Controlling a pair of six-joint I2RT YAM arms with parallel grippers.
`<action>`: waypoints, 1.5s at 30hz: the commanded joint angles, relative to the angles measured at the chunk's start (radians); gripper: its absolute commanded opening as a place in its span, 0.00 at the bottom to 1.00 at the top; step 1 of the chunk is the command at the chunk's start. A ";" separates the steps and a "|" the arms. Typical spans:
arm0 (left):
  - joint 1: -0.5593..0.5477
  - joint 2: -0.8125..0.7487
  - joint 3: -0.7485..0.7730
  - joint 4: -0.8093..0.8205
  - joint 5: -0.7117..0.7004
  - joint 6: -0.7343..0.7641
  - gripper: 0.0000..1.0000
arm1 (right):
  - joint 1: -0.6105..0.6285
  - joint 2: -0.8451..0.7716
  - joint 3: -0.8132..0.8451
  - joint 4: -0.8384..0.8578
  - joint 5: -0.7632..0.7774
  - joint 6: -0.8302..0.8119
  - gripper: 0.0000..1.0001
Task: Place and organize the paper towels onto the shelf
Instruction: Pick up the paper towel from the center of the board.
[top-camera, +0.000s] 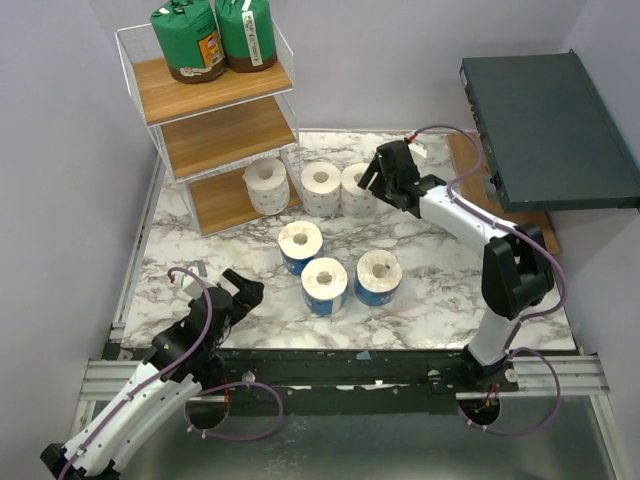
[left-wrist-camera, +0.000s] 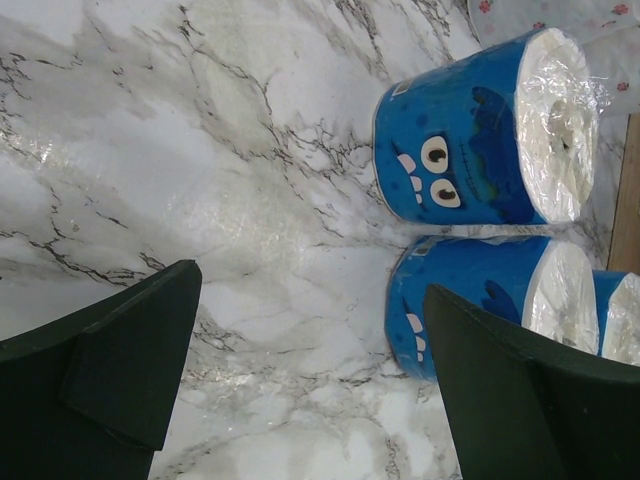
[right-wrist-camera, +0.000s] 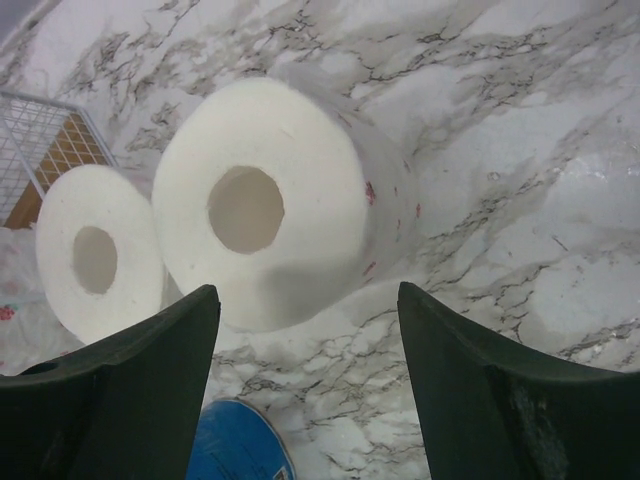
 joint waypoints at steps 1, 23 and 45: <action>0.000 -0.004 -0.029 0.036 0.025 0.004 0.98 | -0.009 0.054 0.090 -0.029 -0.015 -0.027 0.73; 0.001 0.016 -0.034 0.062 0.019 0.030 0.99 | -0.029 0.166 0.190 -0.110 0.012 -0.059 0.68; 0.000 -0.002 -0.028 0.055 0.013 0.031 0.99 | -0.043 0.183 0.203 -0.123 -0.001 -0.065 0.44</action>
